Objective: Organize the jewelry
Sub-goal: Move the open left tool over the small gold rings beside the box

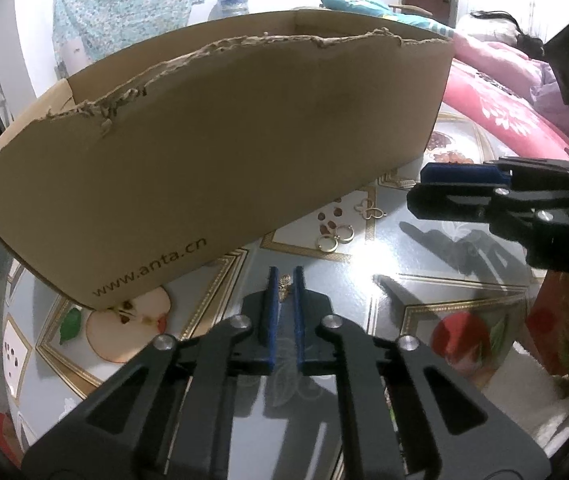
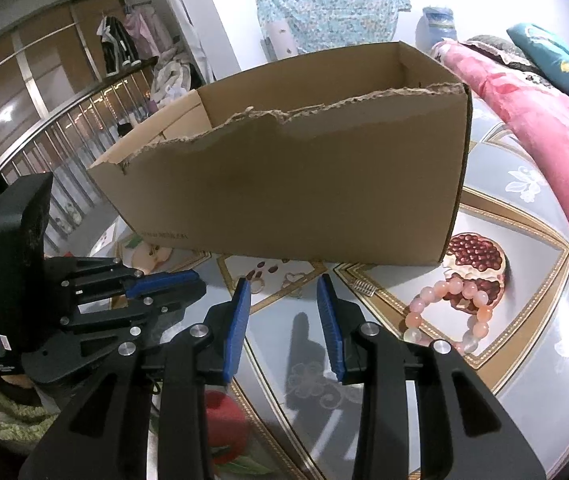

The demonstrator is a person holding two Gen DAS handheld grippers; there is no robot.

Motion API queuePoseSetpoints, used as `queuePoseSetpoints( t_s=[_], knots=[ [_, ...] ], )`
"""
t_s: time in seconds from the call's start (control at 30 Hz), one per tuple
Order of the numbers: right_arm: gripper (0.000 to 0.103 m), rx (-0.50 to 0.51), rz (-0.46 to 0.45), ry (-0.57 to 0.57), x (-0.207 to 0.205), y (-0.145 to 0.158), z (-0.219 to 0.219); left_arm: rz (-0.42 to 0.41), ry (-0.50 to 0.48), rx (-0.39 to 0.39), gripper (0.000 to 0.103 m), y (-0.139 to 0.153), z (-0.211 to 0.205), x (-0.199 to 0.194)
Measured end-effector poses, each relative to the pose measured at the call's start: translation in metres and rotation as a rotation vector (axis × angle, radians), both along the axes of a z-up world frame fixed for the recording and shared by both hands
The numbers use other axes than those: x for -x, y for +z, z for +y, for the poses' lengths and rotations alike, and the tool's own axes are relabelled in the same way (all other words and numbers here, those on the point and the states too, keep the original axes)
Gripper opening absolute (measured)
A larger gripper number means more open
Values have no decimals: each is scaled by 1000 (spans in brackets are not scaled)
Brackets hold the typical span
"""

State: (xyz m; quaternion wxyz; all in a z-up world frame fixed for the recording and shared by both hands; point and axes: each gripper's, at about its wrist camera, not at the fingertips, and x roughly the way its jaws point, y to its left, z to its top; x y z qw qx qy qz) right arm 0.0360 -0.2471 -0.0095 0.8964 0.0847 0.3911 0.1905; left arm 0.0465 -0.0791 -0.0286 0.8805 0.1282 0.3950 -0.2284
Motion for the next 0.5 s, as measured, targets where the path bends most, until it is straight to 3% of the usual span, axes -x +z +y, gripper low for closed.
queuePoseSetpoints(
  t_s=[0.3, 0.5],
  knots=[
    [34, 5, 1, -2, -2, 0, -2, -3, -2, 10, 0, 1, 6, 2],
    [34, 3, 8, 12, -3, -1, 1, 4, 13, 72, 0, 5, 26, -1]
  ],
)
